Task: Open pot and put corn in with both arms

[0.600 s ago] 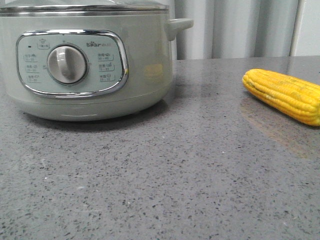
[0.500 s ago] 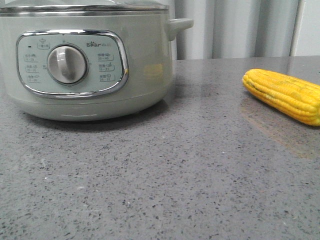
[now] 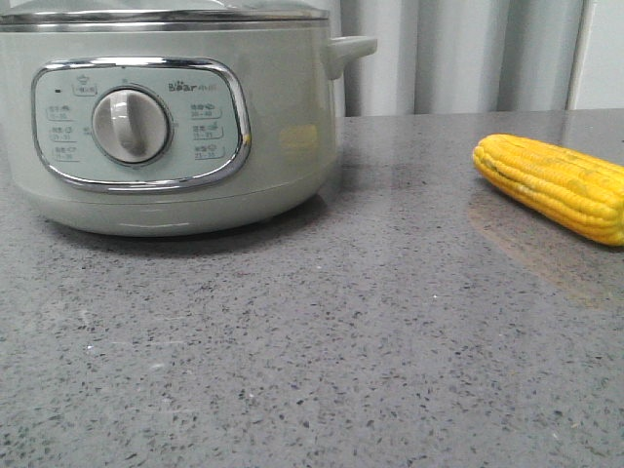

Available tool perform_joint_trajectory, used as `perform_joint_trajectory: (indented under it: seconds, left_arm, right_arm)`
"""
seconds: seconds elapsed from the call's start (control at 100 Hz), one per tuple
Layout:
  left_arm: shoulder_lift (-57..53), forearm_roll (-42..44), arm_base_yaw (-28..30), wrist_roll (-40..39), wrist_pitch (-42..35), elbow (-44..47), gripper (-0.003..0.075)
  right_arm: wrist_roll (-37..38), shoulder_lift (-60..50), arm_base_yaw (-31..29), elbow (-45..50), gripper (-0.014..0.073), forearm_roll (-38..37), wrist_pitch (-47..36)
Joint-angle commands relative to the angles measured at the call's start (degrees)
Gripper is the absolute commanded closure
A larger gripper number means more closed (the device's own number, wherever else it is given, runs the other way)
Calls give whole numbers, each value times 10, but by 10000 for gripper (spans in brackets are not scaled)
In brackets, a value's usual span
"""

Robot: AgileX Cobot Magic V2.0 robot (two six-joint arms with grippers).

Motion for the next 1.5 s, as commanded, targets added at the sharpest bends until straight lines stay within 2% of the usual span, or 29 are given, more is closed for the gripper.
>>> perform_joint_trajectory:
  seconds: [0.0, 0.35, 0.47, 0.62, 0.7, 0.81, 0.92, 1.0, 1.12, 1.34, 1.49]
  left_arm:
    - [-18, -2, 1, -5, -21, 15, 739]
    - [-18, -2, 1, -5, -21, 15, 738]
    - [-18, -2, 1, -5, -21, 15, 739]
    - [-18, -2, 1, -5, -21, 15, 739]
    - [-18, -2, 1, -5, -21, 15, 738]
    - [-18, -2, 1, -5, -21, 15, 739]
    - [-18, -2, 1, -5, -33, 15, 738]
    - [-18, -2, 1, -5, -50, 15, 739]
    - [-18, -5, 1, -5, -84, 15, 739]
    - [-18, -104, 1, -5, -146, 15, 738]
    - [-18, -126, 1, -5, -161, 15, 739]
  right_arm:
    - [-5, -10, -4, 14, 669, -4, -11]
    - [-5, -10, -4, 14, 669, -7, -11]
    - [-5, -10, -4, 14, 668, -96, -16]
    - [-5, -10, -4, 14, 669, -153, -25]
    - [-5, -10, -4, 14, 669, -177, -54]
    - [-5, -10, -4, 14, 669, -177, -137]
    - [-5, -10, -4, 14, 669, -170, -211]
    - [-5, -10, -4, 14, 668, -169, -235]
    - [-5, -10, -4, 14, 668, -154, -223]
    - [-5, -10, -4, 14, 668, -13, -171]
    - [-5, -10, -4, 14, 668, 16, -183]
